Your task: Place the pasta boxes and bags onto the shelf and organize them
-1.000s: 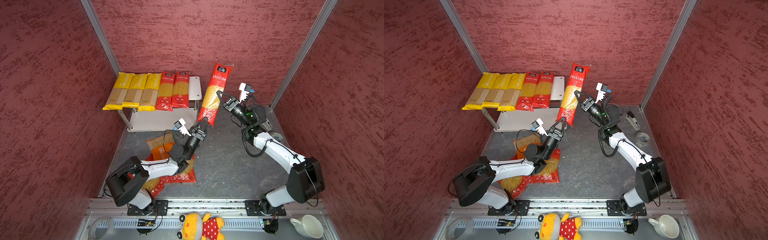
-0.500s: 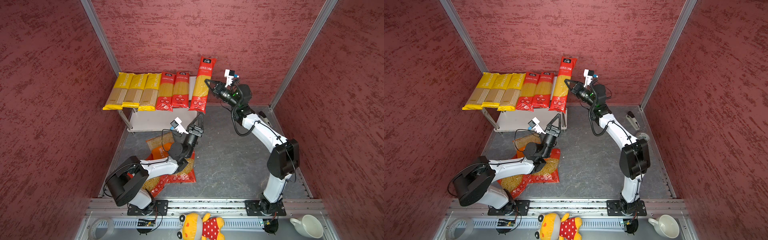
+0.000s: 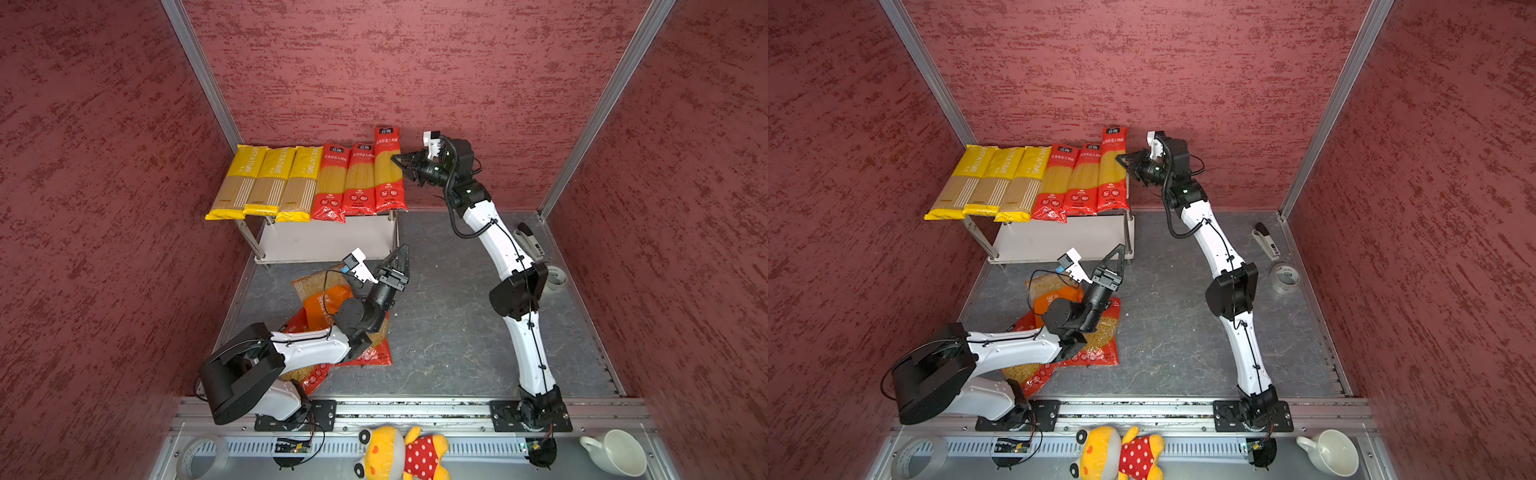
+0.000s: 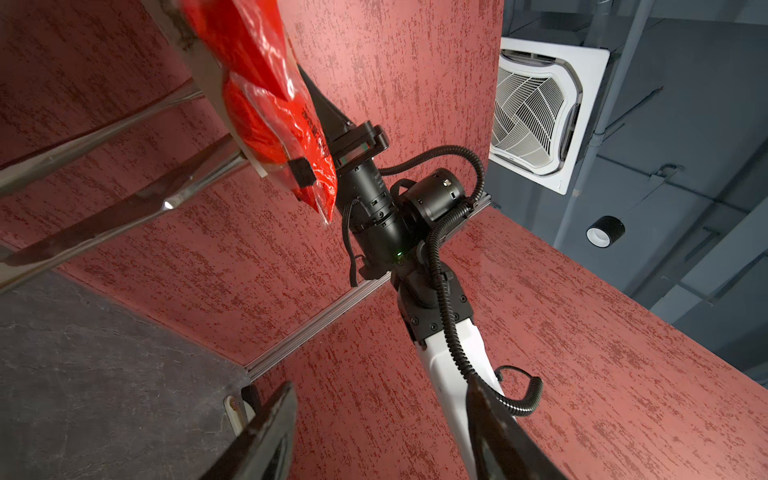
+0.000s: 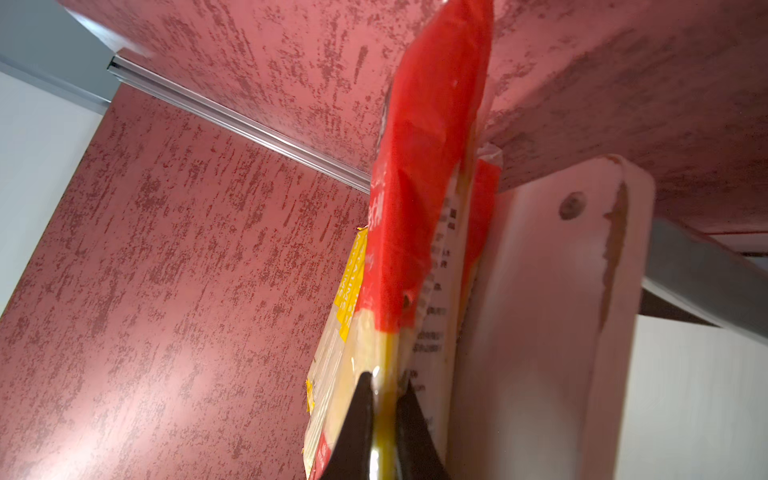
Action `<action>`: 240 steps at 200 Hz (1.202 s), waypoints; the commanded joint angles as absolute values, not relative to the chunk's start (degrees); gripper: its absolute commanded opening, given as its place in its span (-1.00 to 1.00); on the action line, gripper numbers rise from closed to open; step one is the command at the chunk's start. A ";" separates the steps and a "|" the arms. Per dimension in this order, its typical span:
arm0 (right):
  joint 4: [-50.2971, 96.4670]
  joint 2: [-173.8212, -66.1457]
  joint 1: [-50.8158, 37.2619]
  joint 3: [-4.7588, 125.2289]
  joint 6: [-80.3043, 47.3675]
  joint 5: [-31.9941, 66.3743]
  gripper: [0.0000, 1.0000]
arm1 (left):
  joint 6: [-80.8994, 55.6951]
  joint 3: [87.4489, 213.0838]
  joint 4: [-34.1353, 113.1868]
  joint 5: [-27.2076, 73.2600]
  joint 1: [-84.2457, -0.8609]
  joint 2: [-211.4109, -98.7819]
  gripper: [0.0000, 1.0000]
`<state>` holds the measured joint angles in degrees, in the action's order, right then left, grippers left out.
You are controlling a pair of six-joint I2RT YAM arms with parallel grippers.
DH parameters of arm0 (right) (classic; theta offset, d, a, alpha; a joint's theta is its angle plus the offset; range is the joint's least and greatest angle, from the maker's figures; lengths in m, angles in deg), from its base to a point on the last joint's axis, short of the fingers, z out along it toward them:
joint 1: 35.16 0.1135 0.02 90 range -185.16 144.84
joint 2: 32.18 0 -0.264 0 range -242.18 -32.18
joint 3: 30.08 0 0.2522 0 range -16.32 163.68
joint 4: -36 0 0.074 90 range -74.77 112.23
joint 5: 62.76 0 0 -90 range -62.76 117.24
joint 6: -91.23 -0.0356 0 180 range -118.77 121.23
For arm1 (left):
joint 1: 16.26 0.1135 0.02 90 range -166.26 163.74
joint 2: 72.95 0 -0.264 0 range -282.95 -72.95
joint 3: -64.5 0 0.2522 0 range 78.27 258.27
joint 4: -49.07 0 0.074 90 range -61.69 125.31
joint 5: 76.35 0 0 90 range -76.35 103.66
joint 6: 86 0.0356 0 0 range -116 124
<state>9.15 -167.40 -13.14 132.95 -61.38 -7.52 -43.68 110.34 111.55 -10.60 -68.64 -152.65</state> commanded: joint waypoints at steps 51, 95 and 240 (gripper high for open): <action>14.56 -168.21 -12.64 130.70 -61.69 -2.68 -1.00 | -40.21 107.97 106.67 -12.61 -69.65 -149.22 0.29; 12.77 -168.11 -10.78 130.71 -58.61 2.13 -0.96 | -39.90 108.01 106.76 -12.54 -69.70 -149.77 0.29; 4.83 -161.08 -11.43 125.26 -49.72 -2.35 -0.25 | -39.53 107.31 106.81 -12.54 -69.70 -150.47 0.29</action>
